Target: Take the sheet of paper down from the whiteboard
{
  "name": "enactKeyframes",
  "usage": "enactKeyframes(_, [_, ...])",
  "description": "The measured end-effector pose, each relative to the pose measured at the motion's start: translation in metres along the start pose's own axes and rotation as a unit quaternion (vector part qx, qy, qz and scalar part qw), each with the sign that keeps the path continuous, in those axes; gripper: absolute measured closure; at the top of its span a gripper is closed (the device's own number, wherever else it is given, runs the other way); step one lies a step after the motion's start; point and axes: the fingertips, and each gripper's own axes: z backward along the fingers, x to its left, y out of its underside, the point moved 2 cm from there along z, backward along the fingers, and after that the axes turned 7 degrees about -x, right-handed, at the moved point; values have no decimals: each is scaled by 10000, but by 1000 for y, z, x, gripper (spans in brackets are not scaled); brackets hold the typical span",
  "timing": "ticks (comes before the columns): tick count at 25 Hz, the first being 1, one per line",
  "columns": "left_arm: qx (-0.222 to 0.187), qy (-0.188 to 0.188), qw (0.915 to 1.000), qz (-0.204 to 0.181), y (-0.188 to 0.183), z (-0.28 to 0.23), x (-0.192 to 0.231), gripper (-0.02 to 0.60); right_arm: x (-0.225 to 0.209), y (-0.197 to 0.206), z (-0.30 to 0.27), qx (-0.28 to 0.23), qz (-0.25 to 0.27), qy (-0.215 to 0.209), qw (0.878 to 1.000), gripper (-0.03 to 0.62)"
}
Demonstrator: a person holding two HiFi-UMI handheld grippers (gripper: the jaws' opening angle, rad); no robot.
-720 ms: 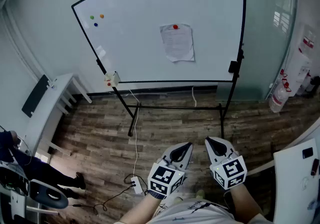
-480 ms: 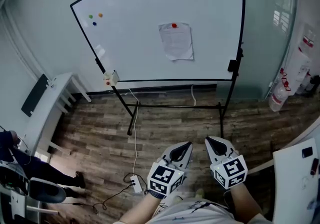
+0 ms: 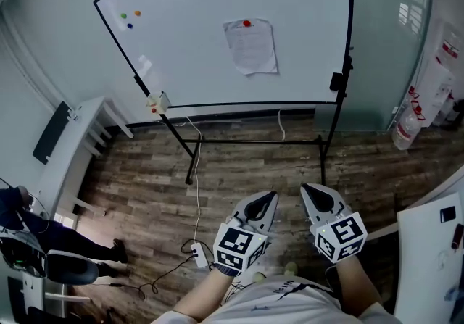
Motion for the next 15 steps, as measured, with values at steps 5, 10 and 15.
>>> enactKeyframes(5, [-115, -133, 9998, 95, -6, -19, 3, 568, -19, -6, 1, -92, -37, -22, 9999, 582])
enactKeyframes(10, [-134, -183, 9997, 5, -7, -42, -4, 568, -37, -1, 5, -91, -108, -106, 9998, 582])
enactKeyframes(15, [-114, -127, 9998, -59, -11, -66, -2, 568, -62, -3, 3, -126, -205, 40, 9997, 582])
